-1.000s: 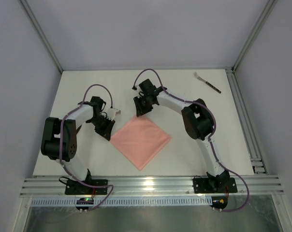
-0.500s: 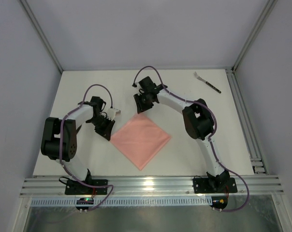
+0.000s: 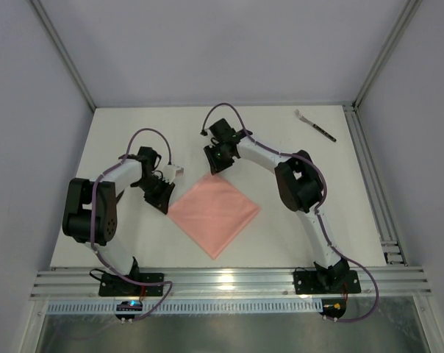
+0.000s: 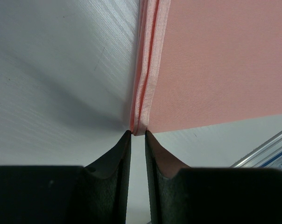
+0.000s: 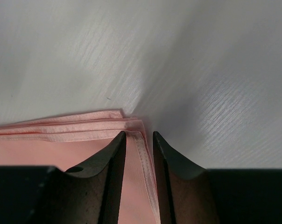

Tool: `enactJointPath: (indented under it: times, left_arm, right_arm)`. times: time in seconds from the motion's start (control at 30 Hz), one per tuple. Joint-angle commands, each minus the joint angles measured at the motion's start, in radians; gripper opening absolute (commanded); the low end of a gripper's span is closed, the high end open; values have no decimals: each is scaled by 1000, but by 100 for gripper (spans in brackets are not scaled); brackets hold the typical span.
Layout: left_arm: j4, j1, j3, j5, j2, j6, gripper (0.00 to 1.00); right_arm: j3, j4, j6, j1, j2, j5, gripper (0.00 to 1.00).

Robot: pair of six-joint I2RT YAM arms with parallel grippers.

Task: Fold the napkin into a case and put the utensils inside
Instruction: Fold the top corner of the square-folded napkin at the center of the board.

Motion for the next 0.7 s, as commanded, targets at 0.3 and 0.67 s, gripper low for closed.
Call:
enactJointPath:
  times: [0.3,0.67]
  left_arm:
    - [8,-3,-2,12,3,3,19]
    - [8,-5,-2,12,3,4,19]
  right_arm:
    - [62,-27,-31,32,-47,68,34]
    - [105,-64,-59,44,9,97,30]
